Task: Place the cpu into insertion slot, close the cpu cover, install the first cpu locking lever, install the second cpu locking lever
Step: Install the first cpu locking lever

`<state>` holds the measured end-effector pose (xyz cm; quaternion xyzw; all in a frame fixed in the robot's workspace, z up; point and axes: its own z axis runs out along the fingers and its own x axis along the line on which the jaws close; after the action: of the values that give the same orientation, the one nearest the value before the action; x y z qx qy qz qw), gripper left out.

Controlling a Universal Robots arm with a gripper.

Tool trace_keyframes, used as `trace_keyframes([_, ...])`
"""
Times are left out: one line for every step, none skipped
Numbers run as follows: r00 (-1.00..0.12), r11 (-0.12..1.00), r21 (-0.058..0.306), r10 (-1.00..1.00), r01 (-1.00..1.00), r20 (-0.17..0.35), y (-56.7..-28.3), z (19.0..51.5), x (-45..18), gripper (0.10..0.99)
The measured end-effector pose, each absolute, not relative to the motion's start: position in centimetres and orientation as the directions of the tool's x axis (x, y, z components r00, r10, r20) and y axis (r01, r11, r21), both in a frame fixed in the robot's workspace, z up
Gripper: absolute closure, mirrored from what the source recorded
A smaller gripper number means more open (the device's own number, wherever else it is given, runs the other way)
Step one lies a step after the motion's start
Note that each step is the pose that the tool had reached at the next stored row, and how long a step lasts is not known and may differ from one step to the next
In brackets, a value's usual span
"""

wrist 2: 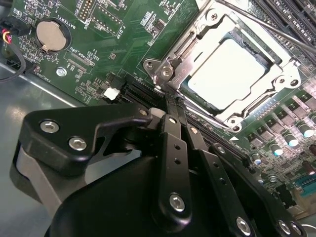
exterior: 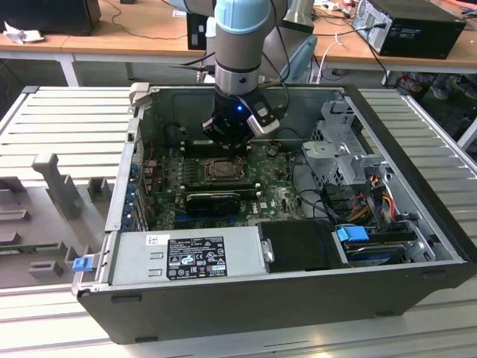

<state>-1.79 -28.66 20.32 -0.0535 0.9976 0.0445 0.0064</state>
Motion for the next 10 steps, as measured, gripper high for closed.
trace_keyframes([-0.994,0.990,0.088,-0.107,-0.108,-0.018,-28.66,20.27,-1.78,0.980])
trace_keyframes([-0.994,0.990,0.088,-0.107,-0.108,-0.019,-28.63,20.19,-1.76,0.980])
trace_keyframes([-0.994,0.990,0.087,-0.108,-0.109,-0.018,-28.64,20.19,-1.77,0.980])
trace_keyframes([-0.994,0.990,0.086,-0.108,-0.109,-0.018,-28.66,20.20,-1.78,0.980])
trace_keyframes([-0.994,0.990,0.085,-0.109,-0.110,-0.017,-28.66,20.18,-1.78,0.980])
trace_keyframes([-0.994,0.990,0.085,-0.109,-0.110,-0.017,-28.66,20.18,-1.78,0.980])
trace_keyframes([-0.994,0.990,0.085,-0.110,-0.111,-0.017,-28.66,20.17,-1.78,0.980])
trace_keyframes([-0.994,0.990,0.086,-0.110,-0.111,-0.017,-28.66,20.17,-1.78,0.980])
trace_keyframes([-0.994,0.990,0.086,-0.110,-0.111,-0.018,-28.66,20.21,-1.78,0.980])
trace_keyframes([-0.994,0.990,0.086,-0.110,-0.111,-0.018,-28.66,20.32,-1.78,0.980])
